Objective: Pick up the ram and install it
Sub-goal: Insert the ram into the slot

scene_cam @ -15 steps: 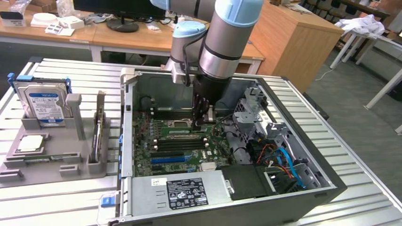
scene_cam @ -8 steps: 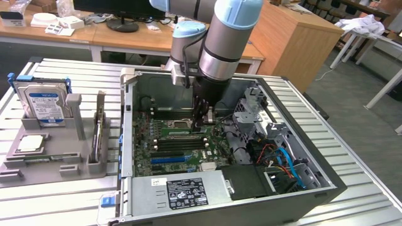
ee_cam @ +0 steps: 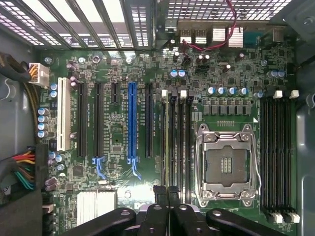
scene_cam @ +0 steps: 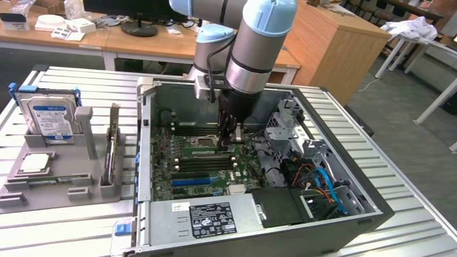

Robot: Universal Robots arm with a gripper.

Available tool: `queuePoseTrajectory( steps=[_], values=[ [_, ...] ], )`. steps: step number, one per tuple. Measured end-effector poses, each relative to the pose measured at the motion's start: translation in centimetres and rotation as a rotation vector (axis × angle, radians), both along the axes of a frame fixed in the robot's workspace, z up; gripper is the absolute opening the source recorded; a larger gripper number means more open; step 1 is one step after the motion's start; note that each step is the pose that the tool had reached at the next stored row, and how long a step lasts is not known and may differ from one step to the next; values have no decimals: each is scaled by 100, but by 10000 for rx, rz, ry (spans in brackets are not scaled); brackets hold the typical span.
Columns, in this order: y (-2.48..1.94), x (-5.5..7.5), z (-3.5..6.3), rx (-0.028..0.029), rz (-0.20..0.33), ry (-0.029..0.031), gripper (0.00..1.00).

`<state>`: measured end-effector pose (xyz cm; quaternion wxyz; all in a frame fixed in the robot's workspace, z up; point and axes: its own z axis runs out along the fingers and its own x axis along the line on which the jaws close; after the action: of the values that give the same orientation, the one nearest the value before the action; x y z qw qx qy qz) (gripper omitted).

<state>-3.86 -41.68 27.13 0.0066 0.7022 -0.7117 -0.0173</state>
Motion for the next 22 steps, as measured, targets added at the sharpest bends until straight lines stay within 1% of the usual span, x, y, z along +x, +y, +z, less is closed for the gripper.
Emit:
queuePoseTrajectory(
  steps=[7, 13, 22],
  values=[
    [0, 0, -31, 0, 1, -13, 12],
    [0, 0, -35, 0, 0, -14, 12],
    [0, 0, -109, -1, 1, -18, 12]
  ],
)
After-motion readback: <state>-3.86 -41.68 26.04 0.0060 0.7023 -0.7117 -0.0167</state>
